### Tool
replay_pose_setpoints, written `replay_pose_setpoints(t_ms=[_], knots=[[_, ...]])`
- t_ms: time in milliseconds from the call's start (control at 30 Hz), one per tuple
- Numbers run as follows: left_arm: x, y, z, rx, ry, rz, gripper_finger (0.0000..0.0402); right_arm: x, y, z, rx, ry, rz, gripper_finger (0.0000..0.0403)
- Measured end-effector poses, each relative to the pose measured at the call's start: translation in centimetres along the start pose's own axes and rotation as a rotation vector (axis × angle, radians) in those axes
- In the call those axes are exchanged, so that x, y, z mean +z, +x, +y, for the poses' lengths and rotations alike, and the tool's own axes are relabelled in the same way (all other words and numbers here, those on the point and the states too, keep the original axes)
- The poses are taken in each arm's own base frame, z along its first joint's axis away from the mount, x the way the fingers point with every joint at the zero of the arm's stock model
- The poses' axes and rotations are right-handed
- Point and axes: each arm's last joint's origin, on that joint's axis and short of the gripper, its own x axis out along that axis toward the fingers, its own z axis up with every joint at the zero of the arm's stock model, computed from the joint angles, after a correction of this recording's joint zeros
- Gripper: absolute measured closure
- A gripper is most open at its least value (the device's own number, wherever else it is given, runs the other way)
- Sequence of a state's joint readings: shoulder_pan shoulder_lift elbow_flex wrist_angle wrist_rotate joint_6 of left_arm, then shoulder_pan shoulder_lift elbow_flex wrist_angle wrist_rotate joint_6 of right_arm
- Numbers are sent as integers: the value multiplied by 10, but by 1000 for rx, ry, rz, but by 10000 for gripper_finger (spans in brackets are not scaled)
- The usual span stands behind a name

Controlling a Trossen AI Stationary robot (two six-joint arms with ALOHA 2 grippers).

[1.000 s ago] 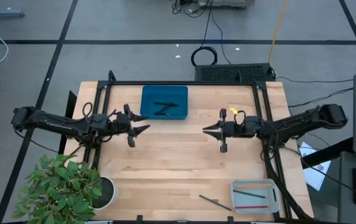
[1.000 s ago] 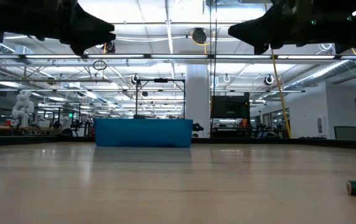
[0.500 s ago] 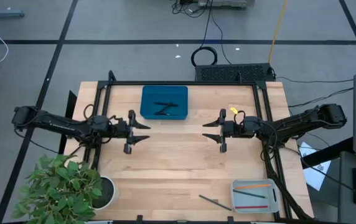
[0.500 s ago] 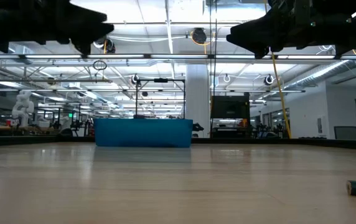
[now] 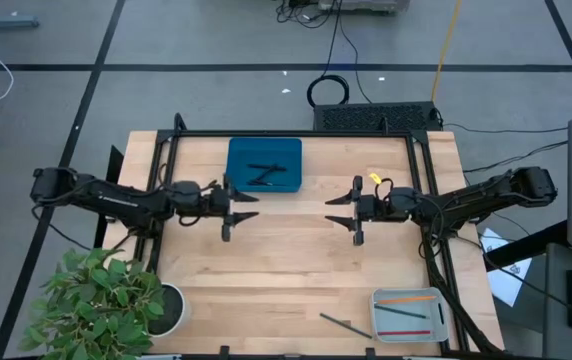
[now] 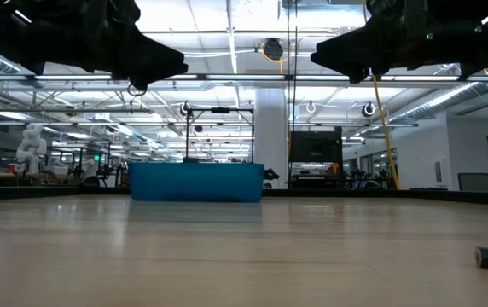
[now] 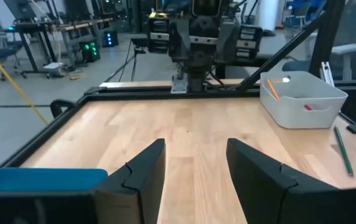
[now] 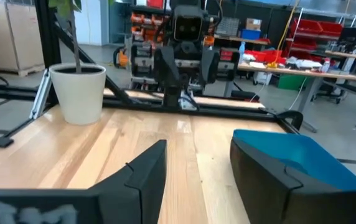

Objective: Sort pens & pencils
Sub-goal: Put the green pencil into the gray bin

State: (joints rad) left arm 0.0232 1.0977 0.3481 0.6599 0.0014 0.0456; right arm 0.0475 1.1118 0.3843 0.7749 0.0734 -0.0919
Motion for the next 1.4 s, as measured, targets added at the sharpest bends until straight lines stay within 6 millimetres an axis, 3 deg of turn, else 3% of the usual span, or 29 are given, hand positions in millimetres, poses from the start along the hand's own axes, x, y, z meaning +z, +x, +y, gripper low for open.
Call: replay_pose_setpoints(t_ms=[1000,1133,1267,1400], knots=[[5,-6,-2,-10,0,-8,227,-1,0,0,0,31,10,234],[5,-6,-2,-10,0,-8,227,-2,0,2,49,126,16,234],[5,-6,-2,-6,5,-8,227,5,0,20,246,147,5,234],[5,-6,-1,21,6,-6,227,16,1,46,333,71,52,234]])
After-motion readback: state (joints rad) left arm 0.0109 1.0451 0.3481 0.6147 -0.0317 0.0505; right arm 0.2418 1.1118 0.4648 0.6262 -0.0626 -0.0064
